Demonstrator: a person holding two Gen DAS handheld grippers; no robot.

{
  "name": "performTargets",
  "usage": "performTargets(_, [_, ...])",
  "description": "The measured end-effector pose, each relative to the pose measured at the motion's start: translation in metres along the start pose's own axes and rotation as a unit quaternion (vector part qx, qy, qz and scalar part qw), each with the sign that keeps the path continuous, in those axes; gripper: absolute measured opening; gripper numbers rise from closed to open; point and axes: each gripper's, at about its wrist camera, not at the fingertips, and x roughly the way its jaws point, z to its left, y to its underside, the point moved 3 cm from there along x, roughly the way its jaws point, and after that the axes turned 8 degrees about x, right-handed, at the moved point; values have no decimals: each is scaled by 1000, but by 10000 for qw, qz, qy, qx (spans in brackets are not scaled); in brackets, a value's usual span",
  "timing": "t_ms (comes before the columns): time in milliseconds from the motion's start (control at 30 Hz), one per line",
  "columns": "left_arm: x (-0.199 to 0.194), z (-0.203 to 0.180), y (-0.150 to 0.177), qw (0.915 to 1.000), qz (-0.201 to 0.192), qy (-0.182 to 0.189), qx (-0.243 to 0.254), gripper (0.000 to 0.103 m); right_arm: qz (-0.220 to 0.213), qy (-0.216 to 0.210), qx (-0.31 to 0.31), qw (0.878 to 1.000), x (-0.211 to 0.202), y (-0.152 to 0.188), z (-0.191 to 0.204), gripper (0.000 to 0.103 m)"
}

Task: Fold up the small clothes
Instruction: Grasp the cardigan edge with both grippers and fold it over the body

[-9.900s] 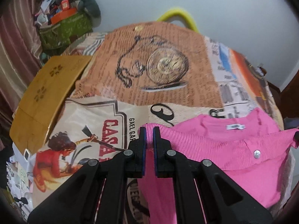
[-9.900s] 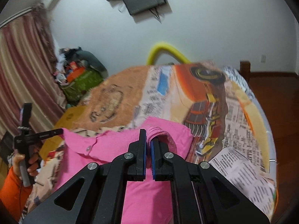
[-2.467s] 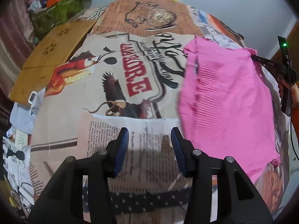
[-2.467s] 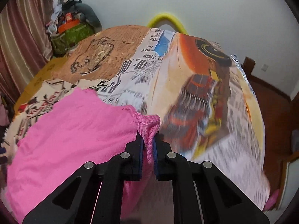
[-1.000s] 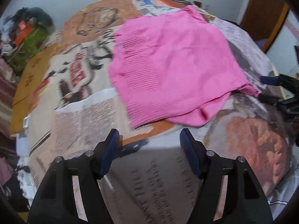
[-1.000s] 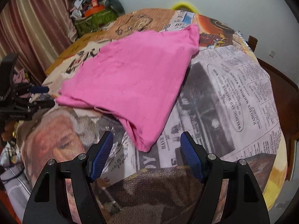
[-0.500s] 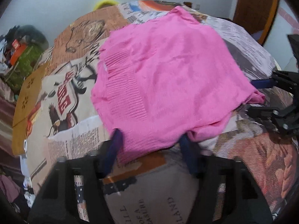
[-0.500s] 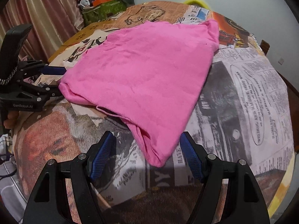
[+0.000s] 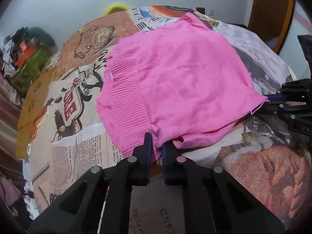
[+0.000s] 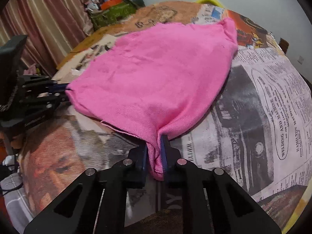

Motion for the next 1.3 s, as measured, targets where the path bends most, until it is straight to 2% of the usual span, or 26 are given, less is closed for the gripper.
performTargets(233, [-42,13,2,9992,-353,-8,-176,5,-431,-106,-42,9990,-33,-6,10,11])
performTargets(333, [-57,17,2,9989,-398,94,-215,5,-448,-272,-67,9986,-41,-6,16,11])
performTargets(400, [-62,16,3,9991,-413,39,-121,5,-438,-282,-145,9985,-44,-3,21,11])
performTargets(500, [-62,9,7,9993,-345,24,140,6,-419,-253,-188,9986,-46,2,24,11])
performTargets(600, [-53,4,14,9996,-103,112,218,8,-379,-141,-180,9990,-44,4,20,11])
performTargets(700, [-45,2,21,9992,110,362,162,22,-278,-105,-94,9995,-40,6,14,11])
performTargets(767, [-43,2,26,9988,191,429,108,49,-211,-94,-66,9997,-36,9,13,11])
performTargets(800, [-43,3,28,9988,206,434,84,53,-167,-94,-46,9998,-34,11,12,11])
performTargets(967, [-48,-1,40,9985,192,478,167,64,-115,-110,16,9999,-31,15,11,11])
performTargets(1100, [-50,-10,39,9971,174,693,266,66,-117,-136,49,9998,-30,16,10,11])
performTargets(1300, [-35,-22,24,9973,79,582,443,68,-128,-174,109,9997,-30,17,8,11])
